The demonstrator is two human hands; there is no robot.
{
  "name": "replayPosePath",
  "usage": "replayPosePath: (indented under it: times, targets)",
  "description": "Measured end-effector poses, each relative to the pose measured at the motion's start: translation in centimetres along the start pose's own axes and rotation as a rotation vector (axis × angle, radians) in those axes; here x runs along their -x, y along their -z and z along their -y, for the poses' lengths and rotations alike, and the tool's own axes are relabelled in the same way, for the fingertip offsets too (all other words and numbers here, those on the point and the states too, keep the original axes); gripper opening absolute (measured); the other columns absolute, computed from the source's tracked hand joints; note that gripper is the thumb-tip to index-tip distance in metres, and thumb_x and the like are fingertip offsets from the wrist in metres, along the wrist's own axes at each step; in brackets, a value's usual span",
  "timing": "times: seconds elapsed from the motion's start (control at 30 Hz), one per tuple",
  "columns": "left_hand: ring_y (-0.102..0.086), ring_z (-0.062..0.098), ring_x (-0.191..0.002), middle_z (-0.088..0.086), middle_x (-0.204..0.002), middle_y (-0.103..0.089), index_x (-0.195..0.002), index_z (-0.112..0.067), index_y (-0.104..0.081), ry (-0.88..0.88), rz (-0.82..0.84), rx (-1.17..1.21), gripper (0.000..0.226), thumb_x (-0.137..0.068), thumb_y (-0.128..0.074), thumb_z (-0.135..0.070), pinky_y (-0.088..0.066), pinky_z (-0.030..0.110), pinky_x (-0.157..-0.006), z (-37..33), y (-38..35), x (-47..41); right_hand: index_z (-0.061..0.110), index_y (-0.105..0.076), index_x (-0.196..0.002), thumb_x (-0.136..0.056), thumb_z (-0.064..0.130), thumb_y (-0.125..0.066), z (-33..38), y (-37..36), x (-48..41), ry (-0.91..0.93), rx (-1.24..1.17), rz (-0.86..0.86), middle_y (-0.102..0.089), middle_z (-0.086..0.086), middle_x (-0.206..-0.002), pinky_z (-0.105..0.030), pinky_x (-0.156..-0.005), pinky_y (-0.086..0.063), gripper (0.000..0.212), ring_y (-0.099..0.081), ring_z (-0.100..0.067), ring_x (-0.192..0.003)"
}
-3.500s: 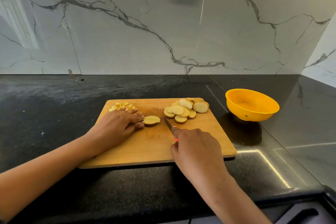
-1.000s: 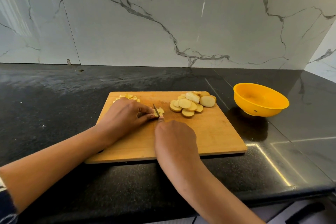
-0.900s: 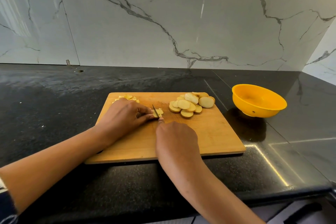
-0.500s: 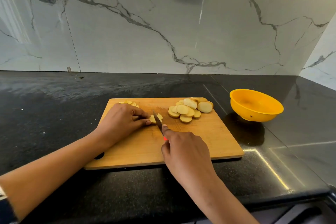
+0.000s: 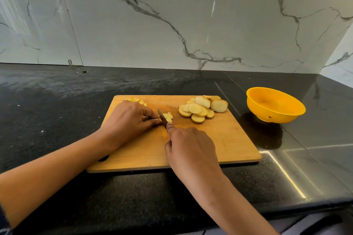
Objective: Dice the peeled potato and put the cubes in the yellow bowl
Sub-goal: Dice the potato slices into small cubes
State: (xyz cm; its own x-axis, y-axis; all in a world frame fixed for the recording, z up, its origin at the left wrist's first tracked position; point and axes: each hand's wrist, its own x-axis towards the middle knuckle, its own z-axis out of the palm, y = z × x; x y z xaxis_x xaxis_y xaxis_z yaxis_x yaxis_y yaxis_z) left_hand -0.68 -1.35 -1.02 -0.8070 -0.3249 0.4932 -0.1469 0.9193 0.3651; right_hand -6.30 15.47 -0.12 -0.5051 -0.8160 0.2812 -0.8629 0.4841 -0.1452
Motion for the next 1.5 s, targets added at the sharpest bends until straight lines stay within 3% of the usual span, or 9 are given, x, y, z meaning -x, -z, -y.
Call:
replayPosePath:
  times: [0.07, 0.17, 0.3, 0.43, 0.6, 0.83, 1.23, 1.37, 1.5]
  targets:
    - [-0.068, 0.013, -0.075, 0.000, -0.085, -0.075, -0.092, -0.017, -0.077, -0.012, -0.005, -0.008, 0.018, -0.077, -0.076, -0.027, -0.056, 0.033, -0.070, 0.0, -0.1, -0.1, 0.014, -0.041, -0.140, -0.101, 0.014, -0.037, 1.0, 0.1, -0.5, 0.031, 0.073, 0.056, -0.059, -0.005, -0.107, -0.026, -0.047, -0.025, 0.039, -0.049, -0.020, -0.080]
    - [-0.069, 0.013, -0.077, -0.001, -0.086, -0.075, -0.091, -0.018, -0.077, 0.000, -0.016, -0.001, 0.015, -0.078, -0.076, -0.025, -0.056, 0.033, -0.071, 0.0, -0.1, 0.0, 0.008, -0.048, -0.131, -0.099, 0.005, -0.037, 2.0, 0.4, -1.1, 0.074, 0.092, 0.145, -0.058, -0.009, -0.110, -0.028, -0.049, -0.028, 0.033, -0.055, -0.024, -0.088]
    - [-0.068, 0.012, -0.075, -0.002, -0.085, -0.075, -0.090, -0.019, -0.077, -0.008, -0.006, 0.010, 0.017, -0.077, -0.076, -0.029, -0.056, 0.034, -0.071, -0.1, 0.1, 0.1, 0.014, -0.026, -0.149, -0.101, 0.013, -0.039, 0.5, 0.6, 0.7, 0.056, 0.082, 0.100, -0.039, 0.001, -0.076, -0.025, -0.047, -0.023, 0.050, -0.035, -0.016, -0.065]
    - [-0.064, 0.003, -0.082, -0.008, -0.090, -0.072, -0.095, -0.023, -0.075, 0.064, 0.033, 0.059, 0.020, -0.077, -0.075, -0.031, -0.050, 0.015, -0.074, -0.2, 0.4, 0.0, 0.030, -0.026, -0.150, -0.101, 0.030, -0.037, -1.2, 0.8, 2.1, 0.049, -0.037, 0.002, -0.059, 0.003, -0.098, -0.027, -0.061, -0.038, 0.050, -0.053, -0.017, -0.084]
    - [-0.061, -0.011, -0.088, -0.015, -0.088, -0.069, -0.102, -0.021, -0.071, 0.155, 0.055, 0.177, 0.032, -0.072, -0.079, -0.025, -0.044, 0.001, -0.076, -0.2, 0.7, 0.3, 0.035, -0.030, -0.147, -0.100, 0.036, -0.036, -1.5, 1.0, 2.3, -0.004, -0.155, -0.034, -0.062, 0.005, -0.106, -0.026, -0.066, -0.034, 0.048, -0.048, -0.013, -0.083]
    - [-0.060, -0.013, -0.088, -0.018, -0.085, -0.068, -0.098, -0.024, -0.072, 0.151, 0.035, 0.158, 0.027, -0.072, -0.079, -0.026, -0.047, 0.006, -0.078, -0.1, 0.7, 0.2, 0.034, -0.029, -0.147, -0.100, 0.036, -0.036, -1.5, 0.8, 2.2, -0.015, -0.171, -0.079, -0.063, 0.006, -0.101, -0.027, -0.067, -0.041, 0.048, -0.055, -0.014, -0.086]
    - [-0.066, -0.007, -0.080, -0.012, -0.081, -0.072, -0.091, -0.024, -0.070, 0.147, 0.009, 0.145, 0.019, -0.074, -0.079, -0.021, -0.055, 0.027, -0.081, 0.1, 0.4, 0.2, 0.025, -0.032, -0.147, -0.101, 0.028, -0.036, -0.2, 0.6, 0.8, 0.032, -0.031, -0.033, -0.061, -0.001, -0.108, -0.022, -0.048, -0.021, 0.046, -0.055, -0.021, -0.092]
    - [-0.066, -0.005, -0.079, -0.012, -0.079, -0.072, -0.089, -0.023, -0.069, 0.142, 0.000, 0.124, 0.018, -0.074, -0.079, -0.023, -0.054, 0.028, -0.080, 0.0, 0.2, 0.1, 0.014, -0.034, -0.145, -0.102, 0.015, -0.037, 1.2, 0.9, 0.1, 0.069, 0.099, 0.044, -0.057, -0.005, -0.098, -0.026, -0.045, -0.021, 0.043, -0.044, -0.020, -0.069]
    - [-0.065, -0.007, -0.079, -0.014, -0.078, -0.071, -0.087, -0.023, -0.070, 0.143, -0.006, 0.116, 0.016, -0.074, -0.080, -0.025, -0.054, 0.025, -0.078, 0.1, 0.2, 0.1, 0.012, -0.045, -0.137, -0.101, 0.011, -0.037, 1.5, 1.2, -0.9, 0.082, 0.105, 0.117, -0.057, -0.006, -0.098, -0.026, -0.045, -0.022, 0.037, -0.045, -0.019, -0.072]
